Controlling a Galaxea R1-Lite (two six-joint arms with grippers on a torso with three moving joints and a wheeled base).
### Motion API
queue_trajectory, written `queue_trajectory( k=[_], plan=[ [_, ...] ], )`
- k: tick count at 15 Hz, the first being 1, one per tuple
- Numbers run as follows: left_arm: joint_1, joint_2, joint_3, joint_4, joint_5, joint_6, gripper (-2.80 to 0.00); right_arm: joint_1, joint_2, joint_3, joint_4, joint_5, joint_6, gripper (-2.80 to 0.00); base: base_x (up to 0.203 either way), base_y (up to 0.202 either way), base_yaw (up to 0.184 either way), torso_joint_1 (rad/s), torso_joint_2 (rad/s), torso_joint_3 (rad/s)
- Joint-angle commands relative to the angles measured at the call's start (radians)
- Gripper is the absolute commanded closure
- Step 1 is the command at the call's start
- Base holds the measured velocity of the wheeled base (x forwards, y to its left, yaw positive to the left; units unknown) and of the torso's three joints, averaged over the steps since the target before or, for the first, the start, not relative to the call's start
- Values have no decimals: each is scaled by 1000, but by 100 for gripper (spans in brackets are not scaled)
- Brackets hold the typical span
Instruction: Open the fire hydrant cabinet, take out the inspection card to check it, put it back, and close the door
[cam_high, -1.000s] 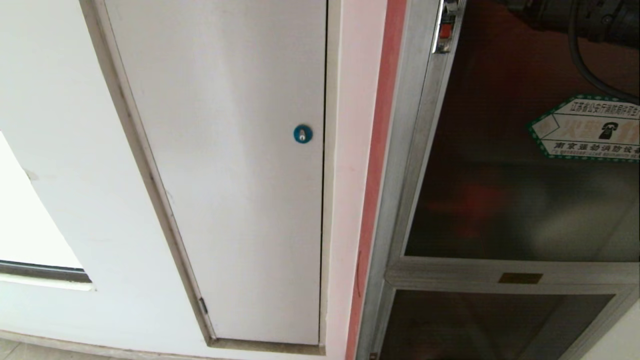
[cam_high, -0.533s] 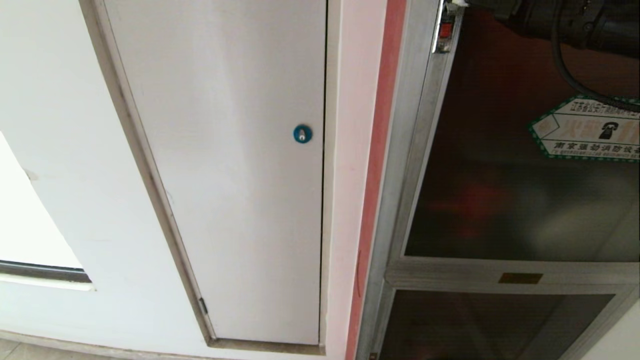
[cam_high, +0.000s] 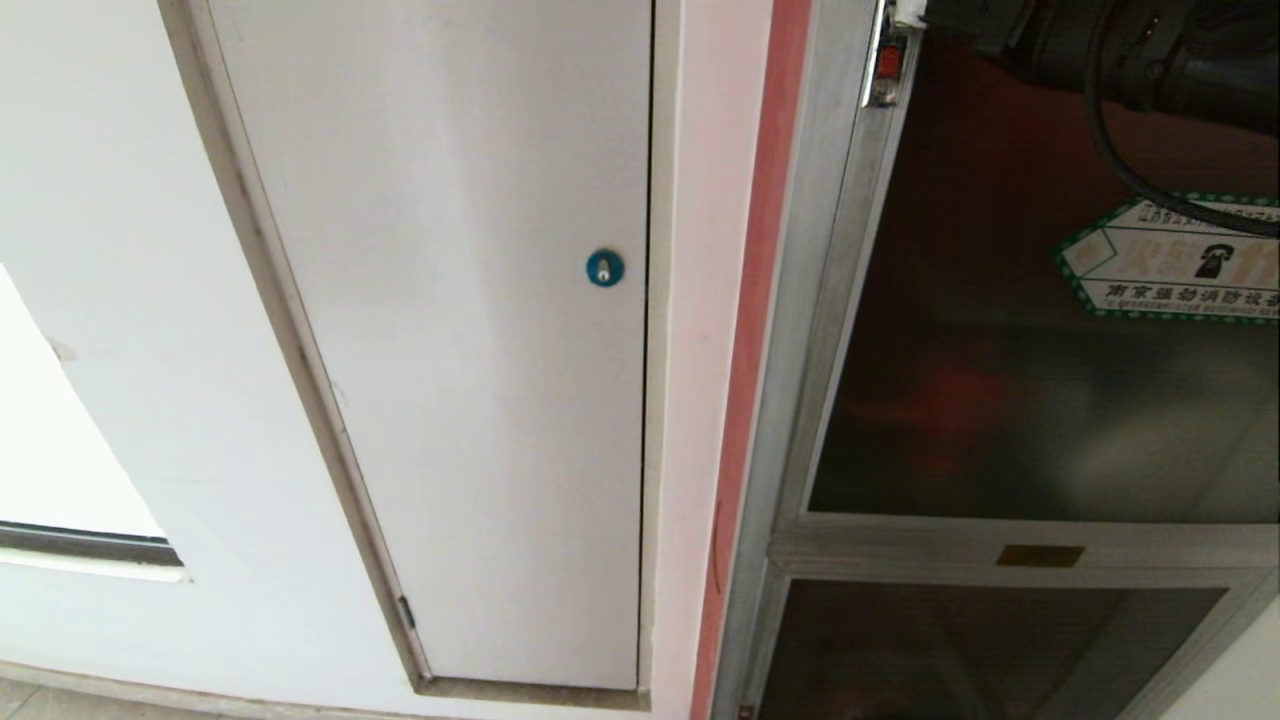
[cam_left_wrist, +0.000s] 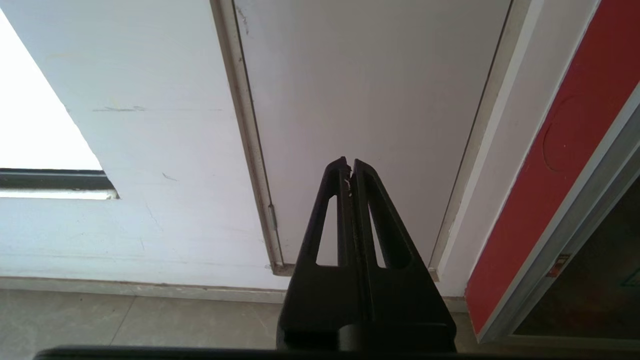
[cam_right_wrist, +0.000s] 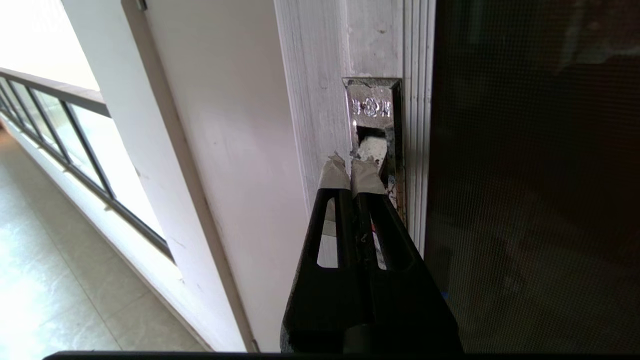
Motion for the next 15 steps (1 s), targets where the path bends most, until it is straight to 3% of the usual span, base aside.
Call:
queue_trajectory(
  k=[1, 15],
  plan=[
    [0, 1, 0, -1, 0, 0, 0, -2, 10, 2, 2, 2, 1, 0, 0, 0, 0, 0, 0, 0],
    [0, 0, 0, -1, 0, 0, 0, -25, 53, 3, -4, 2, 1, 0, 0, 0, 0, 0, 0, 0]
  ],
)
